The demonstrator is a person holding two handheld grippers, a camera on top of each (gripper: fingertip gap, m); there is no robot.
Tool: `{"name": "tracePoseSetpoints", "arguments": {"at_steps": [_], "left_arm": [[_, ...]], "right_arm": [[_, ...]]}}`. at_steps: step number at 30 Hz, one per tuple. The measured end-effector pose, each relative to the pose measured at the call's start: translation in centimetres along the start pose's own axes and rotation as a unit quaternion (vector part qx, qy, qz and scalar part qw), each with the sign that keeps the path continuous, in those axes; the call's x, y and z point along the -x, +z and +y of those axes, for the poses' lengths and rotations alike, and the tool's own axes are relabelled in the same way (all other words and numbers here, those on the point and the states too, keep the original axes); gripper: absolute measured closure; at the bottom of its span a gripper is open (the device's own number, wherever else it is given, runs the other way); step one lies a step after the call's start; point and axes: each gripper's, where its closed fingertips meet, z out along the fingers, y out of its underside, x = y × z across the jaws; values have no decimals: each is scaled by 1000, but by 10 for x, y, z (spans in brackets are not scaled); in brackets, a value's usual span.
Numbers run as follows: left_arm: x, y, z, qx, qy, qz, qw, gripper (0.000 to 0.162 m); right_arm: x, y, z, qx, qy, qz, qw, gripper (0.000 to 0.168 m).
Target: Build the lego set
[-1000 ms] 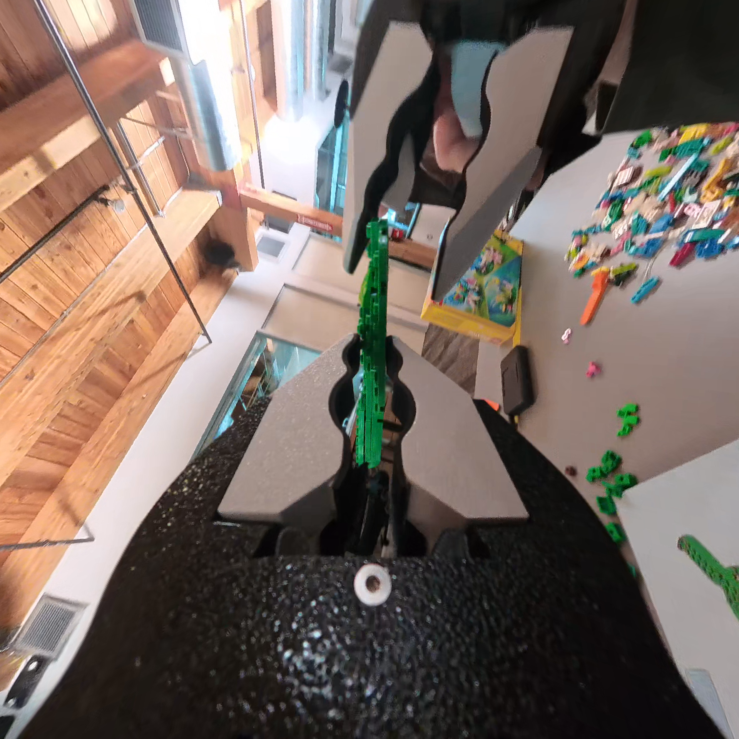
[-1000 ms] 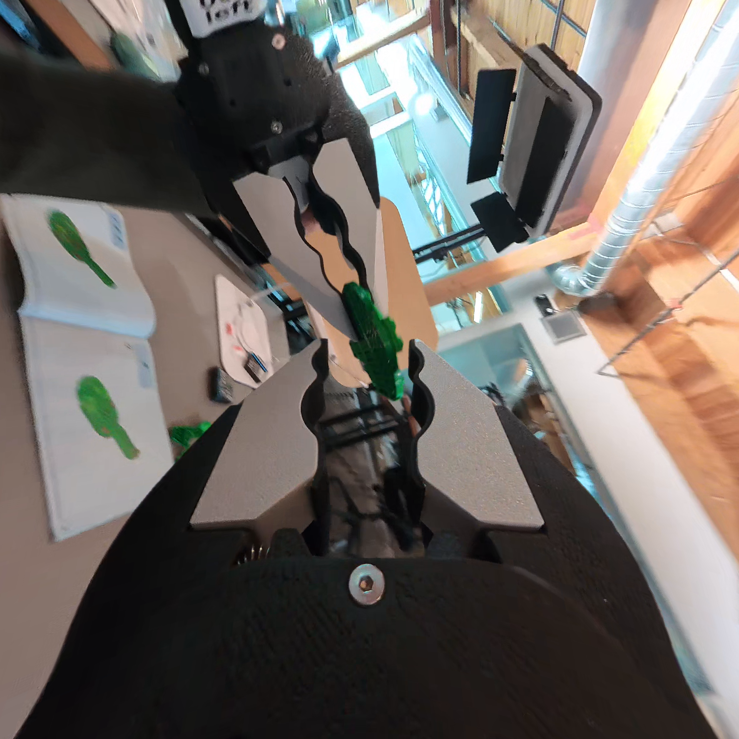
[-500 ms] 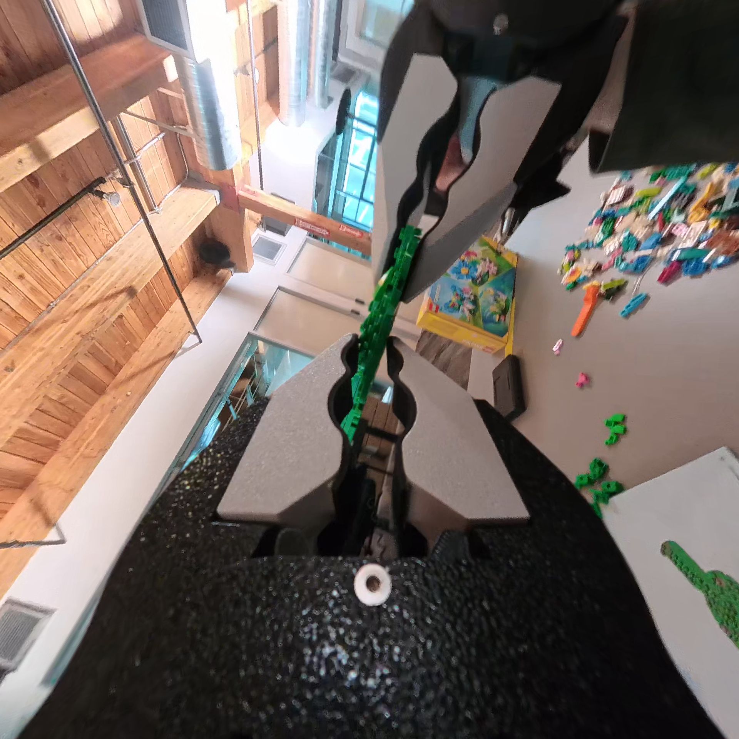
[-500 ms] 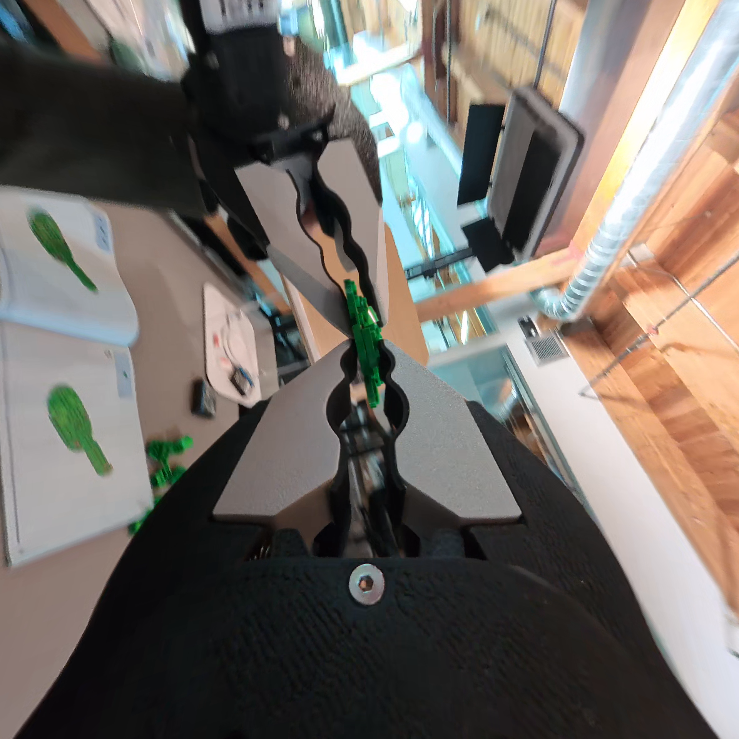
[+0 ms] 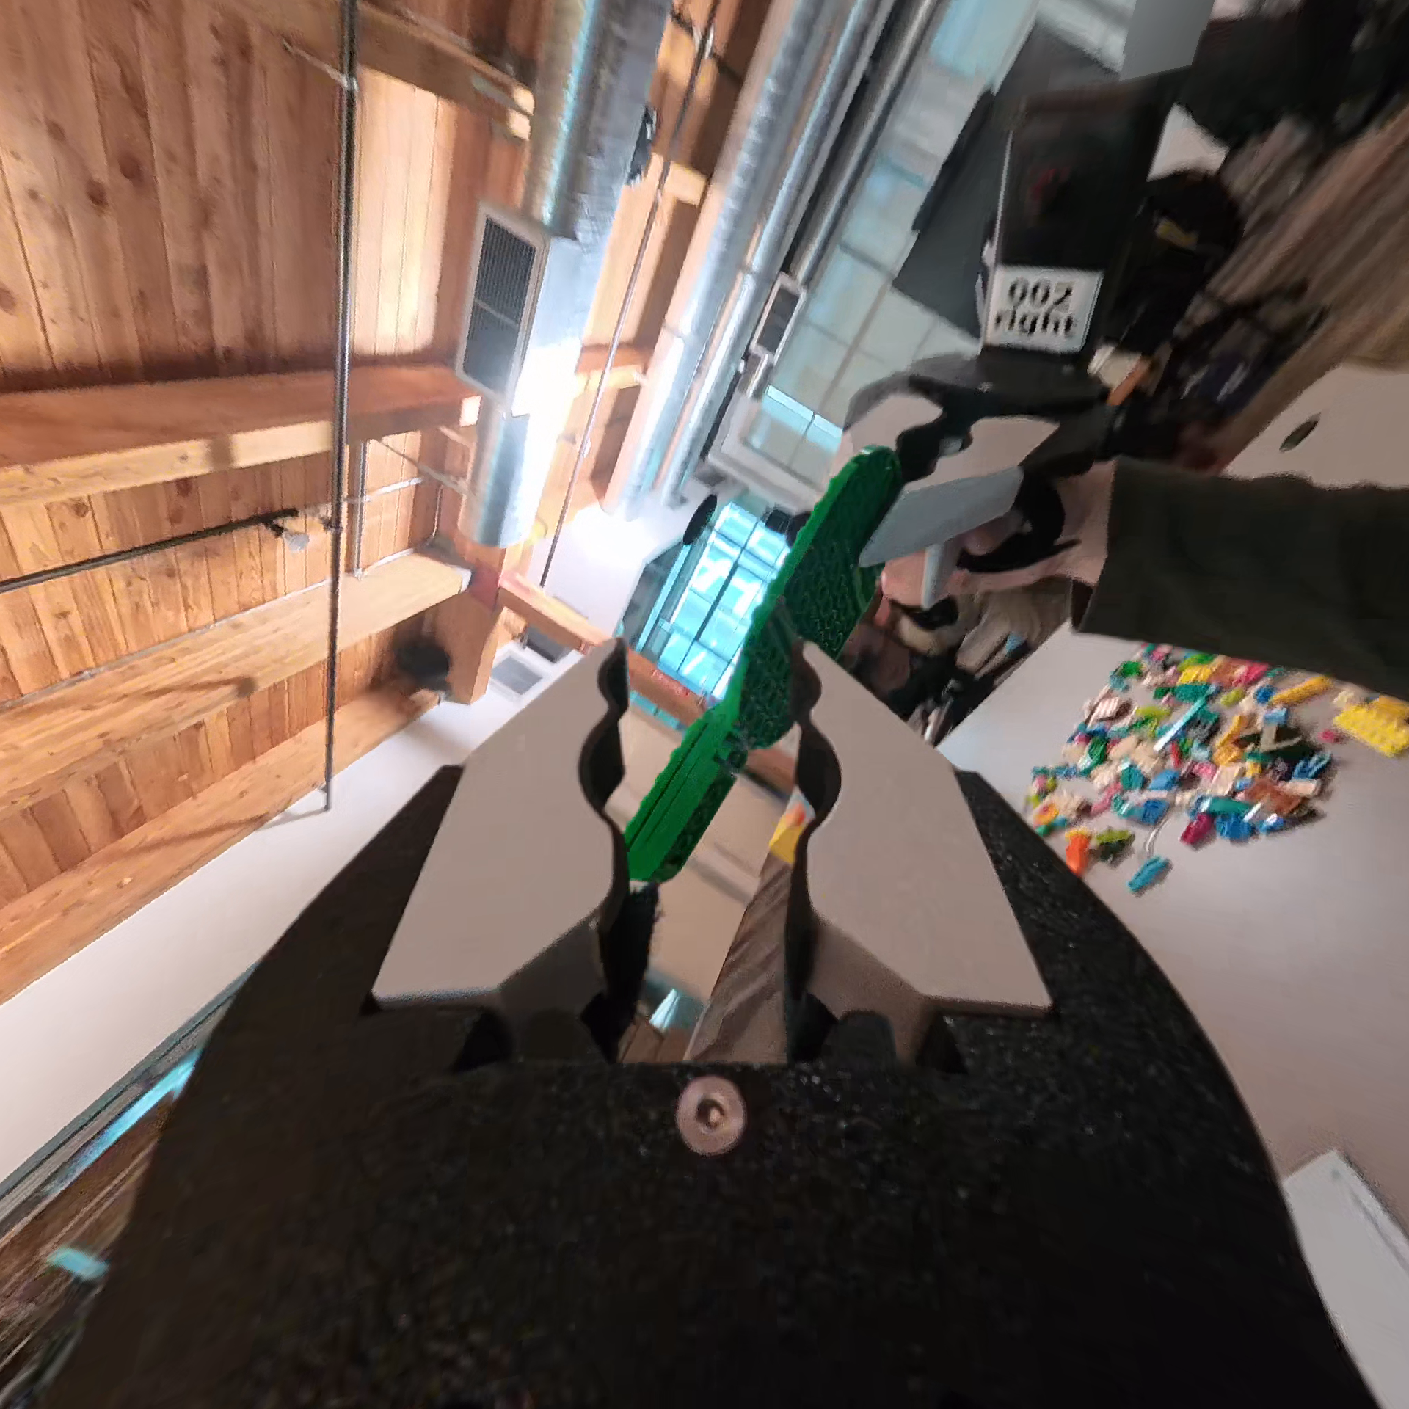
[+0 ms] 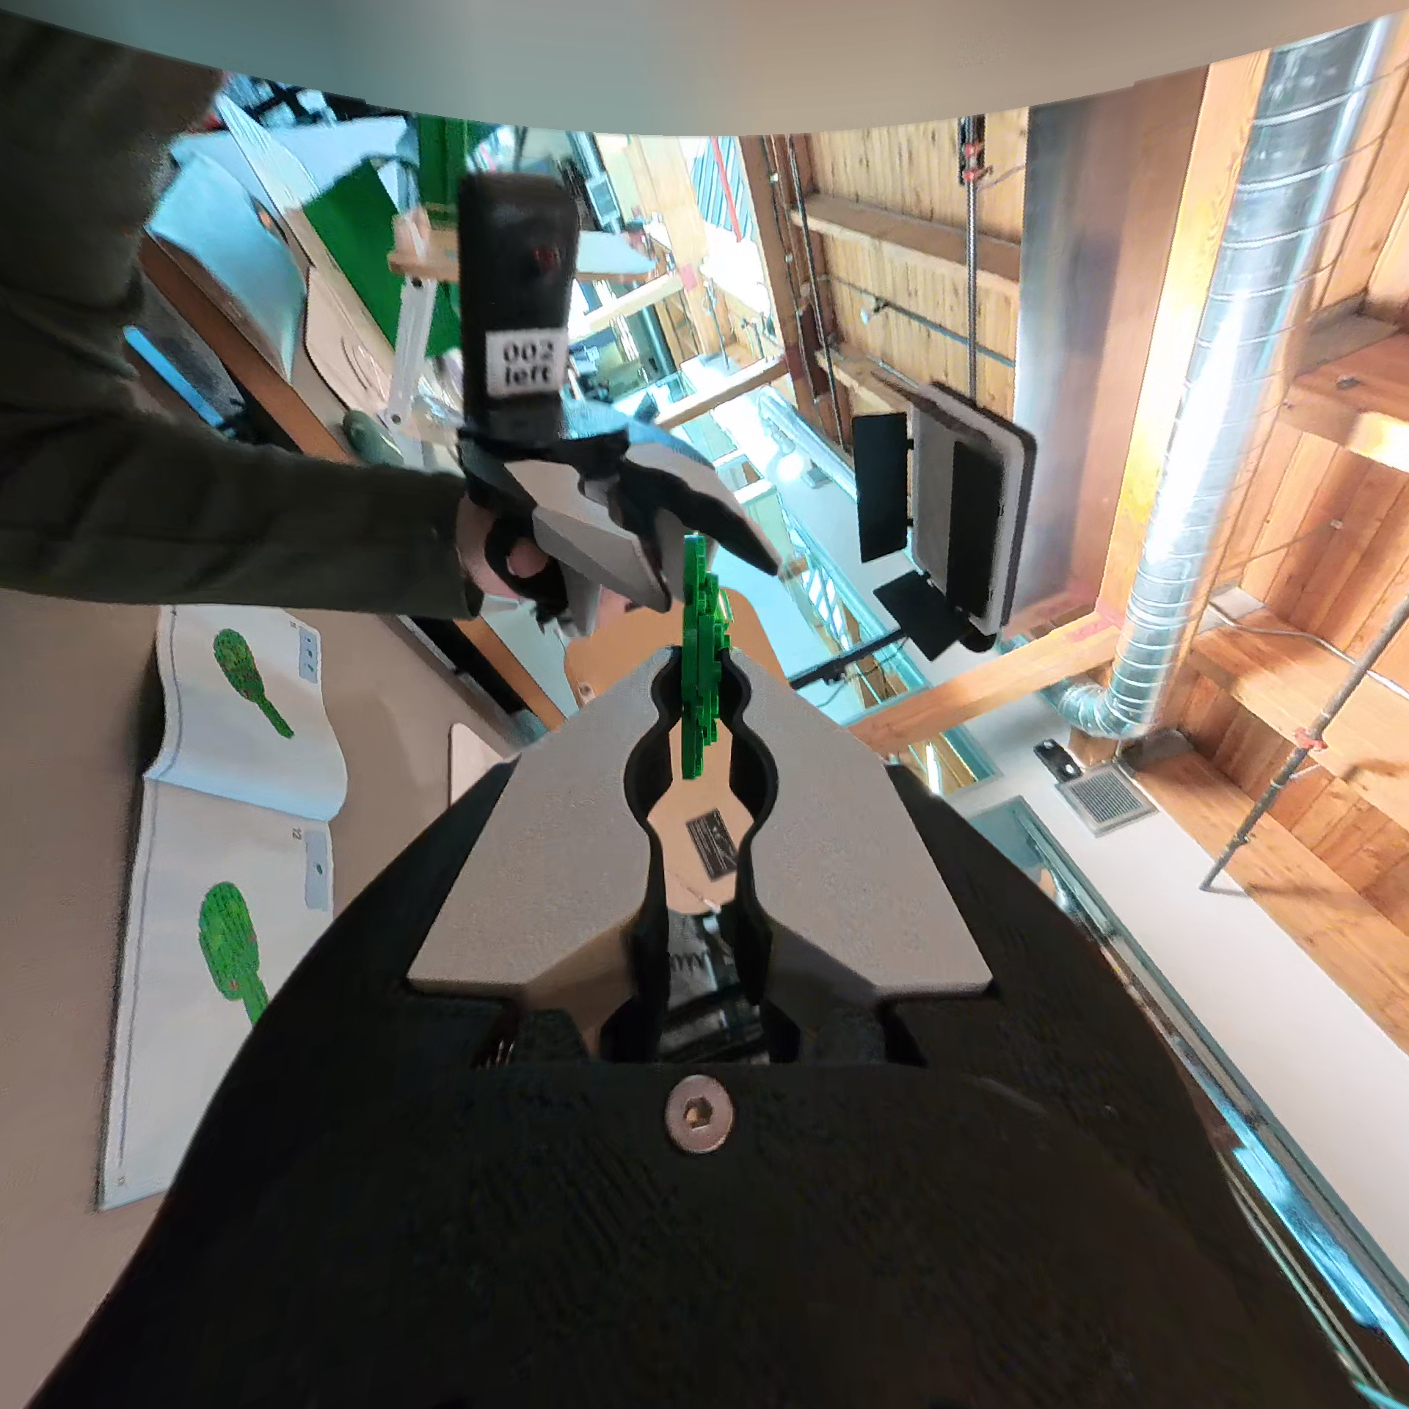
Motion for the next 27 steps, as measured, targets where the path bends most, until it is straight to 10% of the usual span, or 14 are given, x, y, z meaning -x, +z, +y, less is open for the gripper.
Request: {"name": "tracePoseSetpoints", "arguments": {"at_steps": [11, 18, 27], "left_arm": [[15, -15, -35, -153, -67, -31, 985, 93], [57, -43, -5, -313, -318, -67, 893, 55], [-10, 7, -16, -327, -371, 78, 866, 87]], "right_arm": [[-5, -23, -23, -96, 25, 1, 995, 162], [-9, -34, -39, -168, 42, 5, 985, 161], [-4, -28, -43, -207, 66, -20, 976, 161]]}}
